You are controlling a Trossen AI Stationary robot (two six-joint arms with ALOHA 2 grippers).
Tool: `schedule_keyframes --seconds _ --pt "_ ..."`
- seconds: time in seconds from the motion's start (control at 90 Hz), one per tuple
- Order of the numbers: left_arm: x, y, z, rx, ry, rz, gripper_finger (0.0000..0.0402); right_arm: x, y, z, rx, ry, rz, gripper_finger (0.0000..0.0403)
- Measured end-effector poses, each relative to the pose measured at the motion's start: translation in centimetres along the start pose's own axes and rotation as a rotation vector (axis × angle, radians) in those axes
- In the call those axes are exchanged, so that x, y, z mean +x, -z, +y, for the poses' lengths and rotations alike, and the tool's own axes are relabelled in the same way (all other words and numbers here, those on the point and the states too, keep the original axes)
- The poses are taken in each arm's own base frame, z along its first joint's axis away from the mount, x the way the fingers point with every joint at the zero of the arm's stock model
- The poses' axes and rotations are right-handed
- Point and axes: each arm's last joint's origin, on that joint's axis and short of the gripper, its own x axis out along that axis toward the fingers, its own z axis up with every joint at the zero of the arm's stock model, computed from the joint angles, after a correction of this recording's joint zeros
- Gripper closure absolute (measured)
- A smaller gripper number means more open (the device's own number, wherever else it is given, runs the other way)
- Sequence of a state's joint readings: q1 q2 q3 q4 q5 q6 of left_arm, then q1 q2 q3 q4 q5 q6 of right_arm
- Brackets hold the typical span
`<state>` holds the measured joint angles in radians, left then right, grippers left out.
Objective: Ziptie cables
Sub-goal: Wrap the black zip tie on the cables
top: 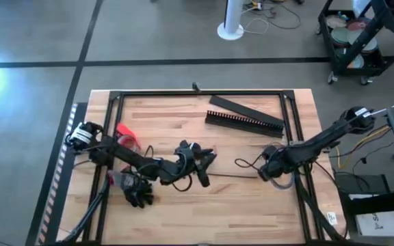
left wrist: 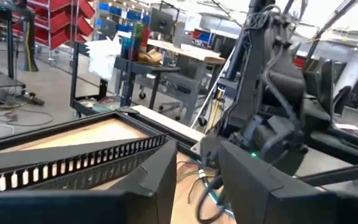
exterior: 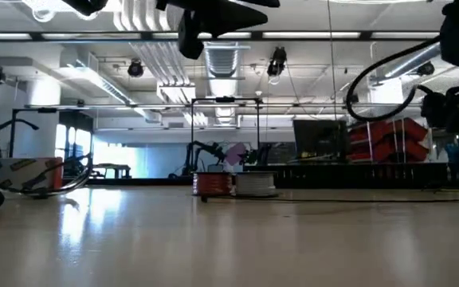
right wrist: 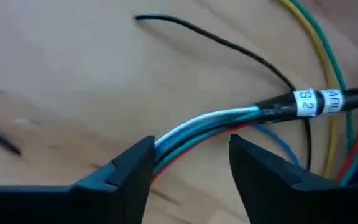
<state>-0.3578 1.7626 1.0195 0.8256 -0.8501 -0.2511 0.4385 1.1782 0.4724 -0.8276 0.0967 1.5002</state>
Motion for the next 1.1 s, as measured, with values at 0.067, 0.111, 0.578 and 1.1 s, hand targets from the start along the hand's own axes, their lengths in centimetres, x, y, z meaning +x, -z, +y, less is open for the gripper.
schedule_keyframes --seconds 0.067,0.111,0.578,1.1 --pt "0.3 -0.4 -0.1 0.028 -0.004 -0.008 0.0301 0.1 0.0 0.1 0.004 -0.014 -0.001 0.0227" --pt "0.4 -0.7 -0.3 0.041 -0.003 -0.015 0.0301 0.1 0.0 0.2 0.005 -0.021 -0.001 0.0231" --pt "0.9 -1.2 -0.8 0.105 -0.015 0.012 0.0289 0.1 -0.1 0.8 -0.139 -0.068 -0.025 0.0392" --pt "1.0 -0.6 -0.2 0.193 -0.034 0.058 0.0290 -9.2 -2.5 2.8 -0.466 -0.228 -0.480 0.0401"
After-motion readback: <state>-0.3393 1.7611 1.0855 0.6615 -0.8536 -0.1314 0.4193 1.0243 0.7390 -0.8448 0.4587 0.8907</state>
